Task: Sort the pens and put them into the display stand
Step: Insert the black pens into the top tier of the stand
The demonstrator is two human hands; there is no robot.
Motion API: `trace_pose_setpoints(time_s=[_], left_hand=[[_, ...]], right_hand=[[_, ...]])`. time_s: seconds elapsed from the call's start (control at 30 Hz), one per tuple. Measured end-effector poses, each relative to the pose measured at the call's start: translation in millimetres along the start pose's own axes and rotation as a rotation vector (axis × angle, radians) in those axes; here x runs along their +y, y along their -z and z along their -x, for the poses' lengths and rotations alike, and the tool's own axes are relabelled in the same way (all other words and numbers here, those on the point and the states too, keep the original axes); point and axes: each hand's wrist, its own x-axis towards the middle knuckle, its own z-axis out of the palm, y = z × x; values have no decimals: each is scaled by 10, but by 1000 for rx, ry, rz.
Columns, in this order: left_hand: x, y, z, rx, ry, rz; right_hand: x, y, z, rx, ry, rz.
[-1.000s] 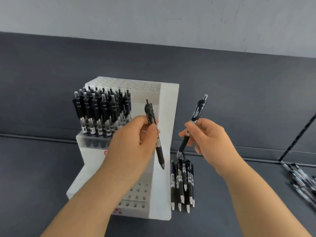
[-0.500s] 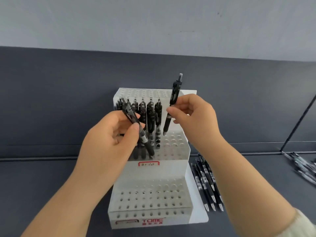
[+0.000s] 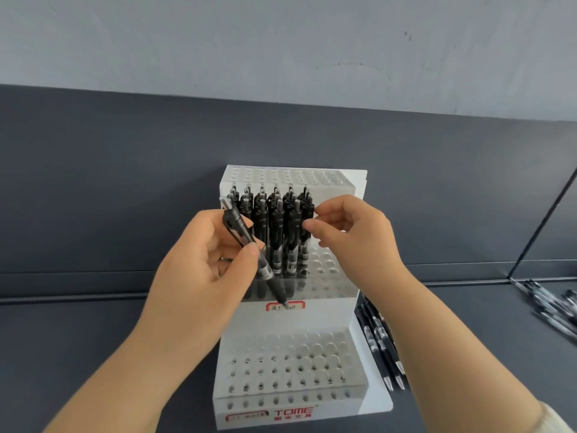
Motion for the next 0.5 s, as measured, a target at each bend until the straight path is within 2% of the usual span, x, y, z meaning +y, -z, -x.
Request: trace_pose_setpoints(time_s=[0.13, 0.3, 0.4, 0.5], left_hand=[[115, -11, -83, 17, -49, -88], [371, -36, -315, 30, -191, -215], [446, -114, -458, 3, -268, -365], [418, -203, -559, -54, -251, -468]], right_hand=[[5, 10, -20, -17, 9, -5], [49, 45, -34, -39, 18, -13], [92, 93, -37, -41, 33, -10], [148, 133, -22, -71, 38, 2]])
